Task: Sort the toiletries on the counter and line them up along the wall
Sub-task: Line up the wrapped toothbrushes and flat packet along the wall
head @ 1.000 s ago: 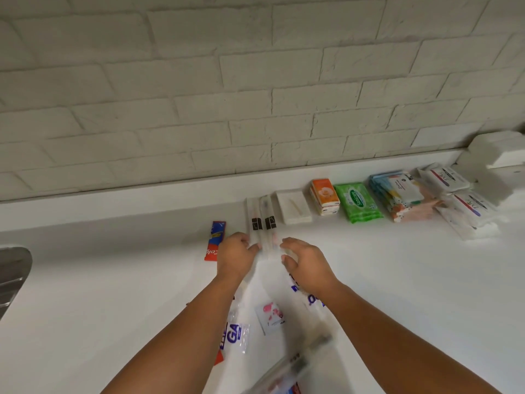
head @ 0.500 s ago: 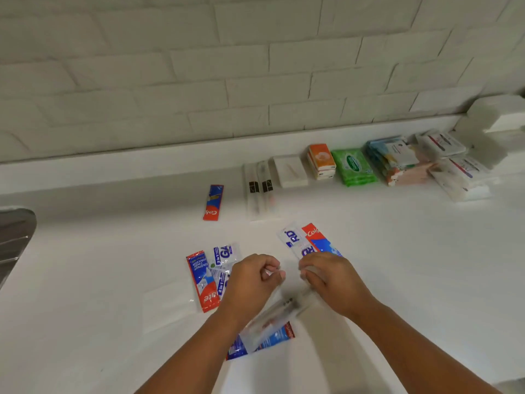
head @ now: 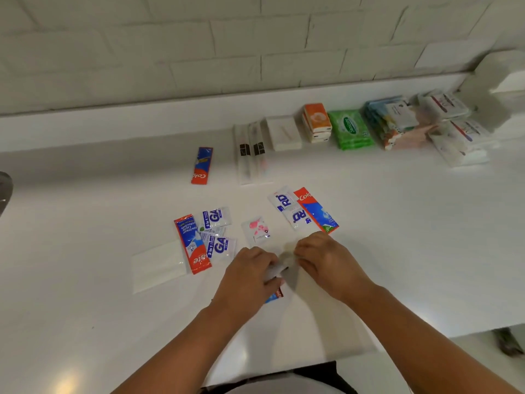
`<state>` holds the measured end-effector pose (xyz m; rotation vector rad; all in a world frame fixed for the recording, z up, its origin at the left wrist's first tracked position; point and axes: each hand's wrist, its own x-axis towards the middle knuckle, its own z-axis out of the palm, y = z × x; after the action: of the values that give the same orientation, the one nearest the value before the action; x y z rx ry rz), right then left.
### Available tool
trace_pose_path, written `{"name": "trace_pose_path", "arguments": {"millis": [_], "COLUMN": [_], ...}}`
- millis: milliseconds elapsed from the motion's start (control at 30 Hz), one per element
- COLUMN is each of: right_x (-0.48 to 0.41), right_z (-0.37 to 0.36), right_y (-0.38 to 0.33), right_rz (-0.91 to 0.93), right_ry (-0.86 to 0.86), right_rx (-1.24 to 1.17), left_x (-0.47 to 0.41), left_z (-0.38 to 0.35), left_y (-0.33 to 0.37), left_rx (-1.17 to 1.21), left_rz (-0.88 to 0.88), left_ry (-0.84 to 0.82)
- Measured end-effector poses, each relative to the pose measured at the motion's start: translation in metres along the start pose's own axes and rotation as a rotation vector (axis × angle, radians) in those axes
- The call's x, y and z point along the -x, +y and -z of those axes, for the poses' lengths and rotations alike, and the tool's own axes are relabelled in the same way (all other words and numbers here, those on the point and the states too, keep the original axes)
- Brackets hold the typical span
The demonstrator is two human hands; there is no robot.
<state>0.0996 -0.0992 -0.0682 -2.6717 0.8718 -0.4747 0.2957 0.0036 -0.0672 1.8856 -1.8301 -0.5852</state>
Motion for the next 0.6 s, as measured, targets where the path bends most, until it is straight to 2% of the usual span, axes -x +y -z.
{"name": "trace_pose_path", "arguments": {"millis": [133, 233, 300, 433, 500, 600], "right_x": [-0.002, -0.007, -0.01, -0.021, -0.028, -0.041], "right_z": [0.003, 0.012, 0.019, 0.026, 0.027, 0.031], "right_y": [-0.004, -0.004, -0.002, -0.004, -0.006, -0.007], "right_rz": [-0.052, -0.161, -0.19, -0.249, -0.336, -0.505], "right_ry": [0.028, -0.059, -0.108, -0.154, -0.165, -0.093], "right_rx": [0.0, -0.086, -0.125, -0.196, -0.286, -0.521], "left_x": [-0.003, -0.011, -0.019, -0.036, -0.043, -0.051], "left_z": [0.006, 0.02, 0.035, 0.063, 0.074, 0.097], "left_y": [0.003, 0.001, -0.001, -0.006, -0.011, -0.018], "left_rx": [-0.05, -0.057, 0.016, 0.108, 0.168, 0.35], "left_rz": [-0.021, 0.011, 0.055, 0.108, 0.159, 0.251], "left_ry": [0.002, 0.01, 0.023, -0.087, -0.121, -0.149]}}
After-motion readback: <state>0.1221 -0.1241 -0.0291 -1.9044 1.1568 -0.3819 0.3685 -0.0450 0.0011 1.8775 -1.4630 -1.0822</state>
